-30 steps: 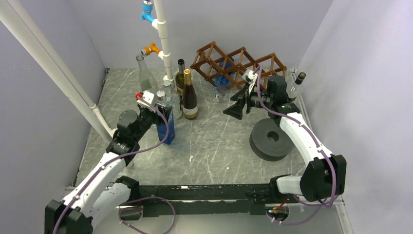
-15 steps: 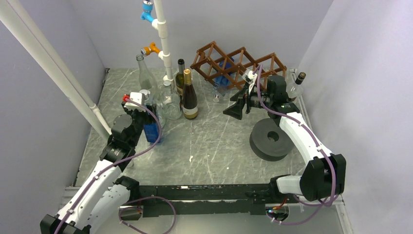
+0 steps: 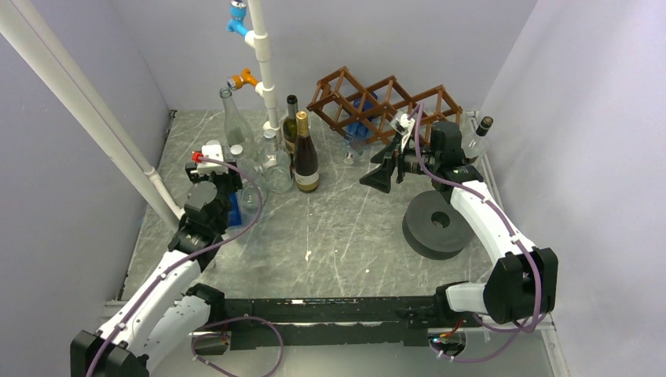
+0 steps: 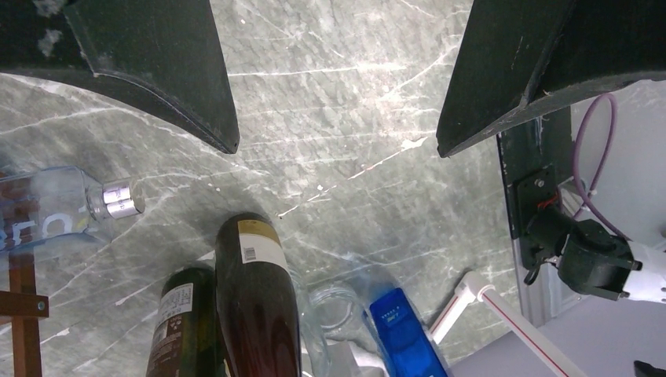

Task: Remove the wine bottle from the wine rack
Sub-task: Place the wine bottle at the center of the board.

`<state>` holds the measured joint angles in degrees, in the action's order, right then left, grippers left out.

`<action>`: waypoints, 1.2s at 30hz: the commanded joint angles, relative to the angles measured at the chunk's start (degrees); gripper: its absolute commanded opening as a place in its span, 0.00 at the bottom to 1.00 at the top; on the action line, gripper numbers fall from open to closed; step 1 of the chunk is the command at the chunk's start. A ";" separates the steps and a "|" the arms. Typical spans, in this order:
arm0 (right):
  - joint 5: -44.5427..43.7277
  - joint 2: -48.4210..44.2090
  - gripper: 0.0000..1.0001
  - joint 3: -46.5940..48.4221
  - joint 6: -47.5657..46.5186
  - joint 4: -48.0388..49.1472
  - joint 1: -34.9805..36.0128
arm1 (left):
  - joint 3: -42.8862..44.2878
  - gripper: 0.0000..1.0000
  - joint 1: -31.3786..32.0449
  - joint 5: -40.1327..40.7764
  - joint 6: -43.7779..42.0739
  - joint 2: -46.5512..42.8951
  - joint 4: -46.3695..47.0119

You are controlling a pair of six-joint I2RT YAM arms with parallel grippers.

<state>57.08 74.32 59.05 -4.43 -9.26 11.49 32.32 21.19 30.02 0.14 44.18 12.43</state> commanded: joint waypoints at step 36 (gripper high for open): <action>1.02 0.79 1.00 -0.07 0.03 2.28 -0.10 | -2.96 0.68 -1.15 16.44 2.19 5.61 21.67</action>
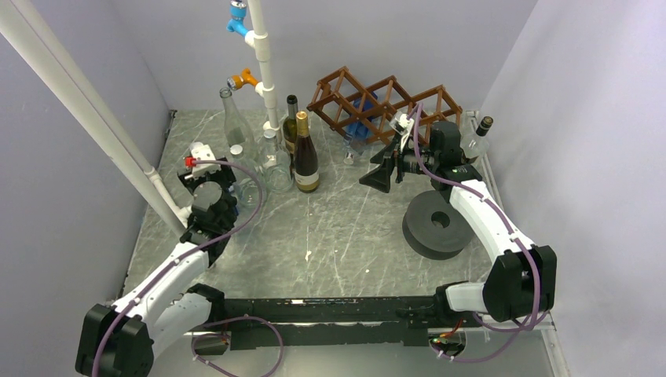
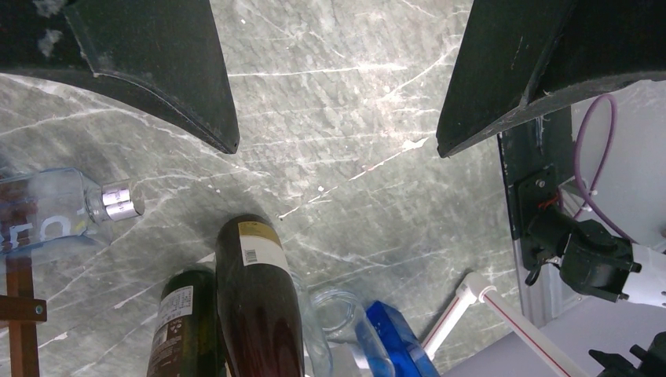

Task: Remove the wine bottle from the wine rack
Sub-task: Place the wine bottle at the center of the board.

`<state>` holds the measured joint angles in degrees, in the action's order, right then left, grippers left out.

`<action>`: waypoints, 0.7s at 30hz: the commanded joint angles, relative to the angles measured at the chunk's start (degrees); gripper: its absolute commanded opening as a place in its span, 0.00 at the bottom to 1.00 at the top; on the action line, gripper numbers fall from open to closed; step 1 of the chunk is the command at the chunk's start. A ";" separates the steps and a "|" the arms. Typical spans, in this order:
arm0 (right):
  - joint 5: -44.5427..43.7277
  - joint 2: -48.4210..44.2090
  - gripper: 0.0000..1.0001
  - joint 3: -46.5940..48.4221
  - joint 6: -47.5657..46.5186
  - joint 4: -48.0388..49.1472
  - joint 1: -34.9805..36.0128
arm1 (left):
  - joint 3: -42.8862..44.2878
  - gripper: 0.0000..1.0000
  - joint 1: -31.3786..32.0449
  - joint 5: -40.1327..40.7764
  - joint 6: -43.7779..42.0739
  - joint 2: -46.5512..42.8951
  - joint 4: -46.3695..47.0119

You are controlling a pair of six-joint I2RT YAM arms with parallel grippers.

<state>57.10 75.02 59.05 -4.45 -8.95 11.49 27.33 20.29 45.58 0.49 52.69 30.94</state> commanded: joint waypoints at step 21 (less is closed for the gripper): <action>0.82 -0.15 1.00 0.02 -0.29 1.62 -0.15 | 11.81 1.00 -0.19 -3.57 15.77 -12.63 -24.18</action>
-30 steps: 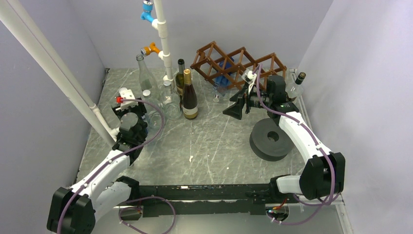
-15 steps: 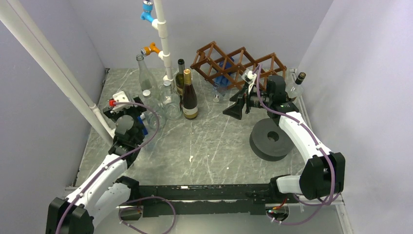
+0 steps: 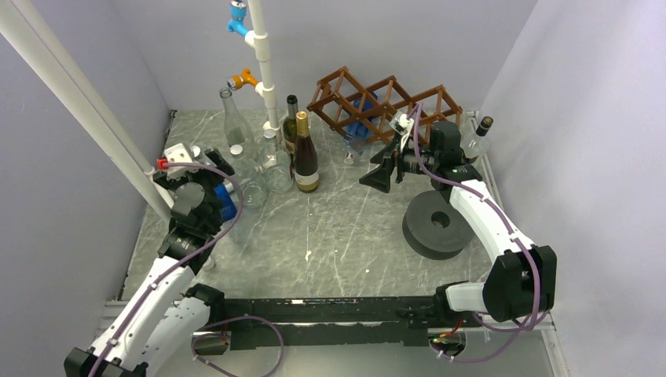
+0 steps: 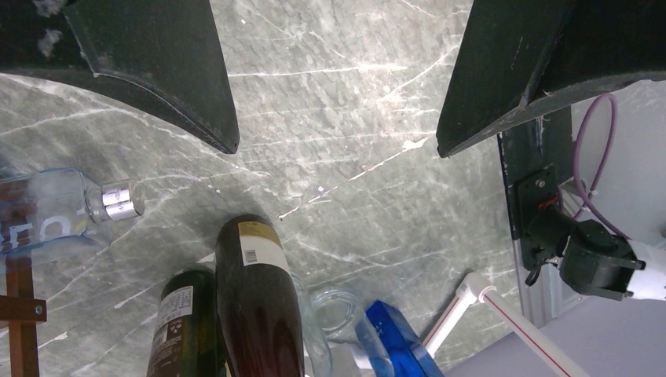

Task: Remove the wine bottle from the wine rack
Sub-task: Place the wine bottle at the center of the board.

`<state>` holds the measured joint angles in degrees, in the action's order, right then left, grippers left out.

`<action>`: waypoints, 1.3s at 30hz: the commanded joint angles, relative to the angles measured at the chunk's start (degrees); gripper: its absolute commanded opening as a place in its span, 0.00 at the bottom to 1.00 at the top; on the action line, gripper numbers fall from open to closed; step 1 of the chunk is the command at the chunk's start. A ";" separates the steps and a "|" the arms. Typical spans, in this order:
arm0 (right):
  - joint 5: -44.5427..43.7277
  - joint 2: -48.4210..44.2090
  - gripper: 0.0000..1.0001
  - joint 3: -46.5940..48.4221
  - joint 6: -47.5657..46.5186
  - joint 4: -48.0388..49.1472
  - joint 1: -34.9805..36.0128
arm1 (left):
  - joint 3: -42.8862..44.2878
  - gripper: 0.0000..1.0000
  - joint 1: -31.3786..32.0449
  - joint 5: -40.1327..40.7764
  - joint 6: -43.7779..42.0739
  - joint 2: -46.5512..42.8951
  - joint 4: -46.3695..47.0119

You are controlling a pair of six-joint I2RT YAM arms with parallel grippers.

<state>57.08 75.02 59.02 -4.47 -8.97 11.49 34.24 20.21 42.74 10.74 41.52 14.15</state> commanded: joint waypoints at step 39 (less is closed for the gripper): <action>-0.10 0.08 1.00 -0.23 -3.38 0.22 -4.04 | 22.24 0.99 9.94 -40.07 0.62 1.34 -22.15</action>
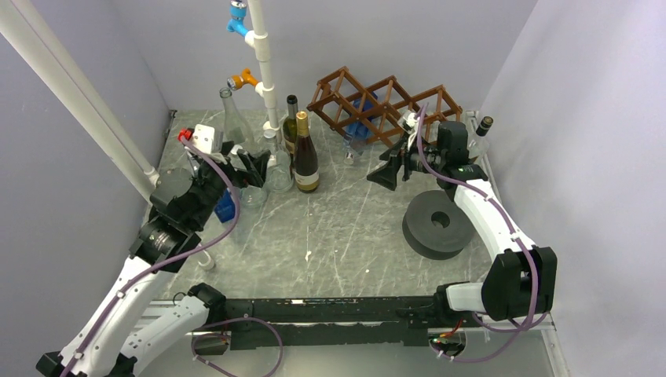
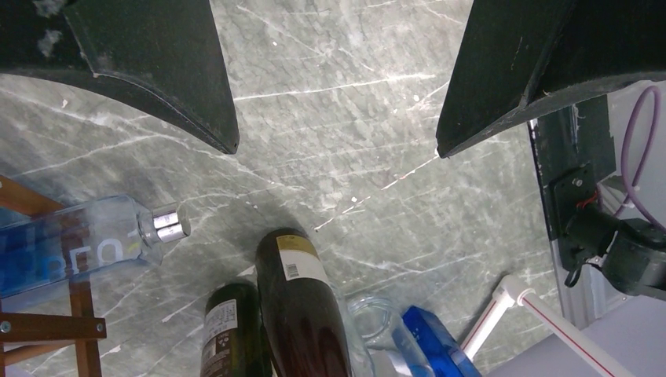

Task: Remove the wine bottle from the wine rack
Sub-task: Place the wine bottle at the center of the board, then pick up the wine bottle from the wine rack.

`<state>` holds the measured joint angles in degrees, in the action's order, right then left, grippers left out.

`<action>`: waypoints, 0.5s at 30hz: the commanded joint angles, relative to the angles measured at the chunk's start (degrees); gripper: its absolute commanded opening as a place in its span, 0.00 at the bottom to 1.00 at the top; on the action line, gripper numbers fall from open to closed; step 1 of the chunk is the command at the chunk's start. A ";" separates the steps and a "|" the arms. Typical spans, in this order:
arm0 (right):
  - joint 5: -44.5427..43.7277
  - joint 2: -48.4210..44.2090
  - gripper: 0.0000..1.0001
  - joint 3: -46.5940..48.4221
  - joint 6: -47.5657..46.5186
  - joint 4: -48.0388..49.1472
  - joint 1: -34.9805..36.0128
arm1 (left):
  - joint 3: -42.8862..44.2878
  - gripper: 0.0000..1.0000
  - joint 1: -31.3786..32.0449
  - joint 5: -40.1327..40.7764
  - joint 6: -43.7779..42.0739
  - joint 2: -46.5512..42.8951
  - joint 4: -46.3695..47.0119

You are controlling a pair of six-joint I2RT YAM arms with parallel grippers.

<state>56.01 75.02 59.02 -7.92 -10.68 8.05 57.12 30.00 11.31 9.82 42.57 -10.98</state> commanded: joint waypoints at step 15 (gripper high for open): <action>2.97 5.23 1.00 -1.01 4.19 4.85 -2.13 | -10.41 1.00 0.13 -19.53 9.89 -0.28 10.33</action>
<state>60.10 81.58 58.39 -5.39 -9.78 6.13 47.92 30.00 -3.57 16.38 42.59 -5.56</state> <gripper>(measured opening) 0.994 0.995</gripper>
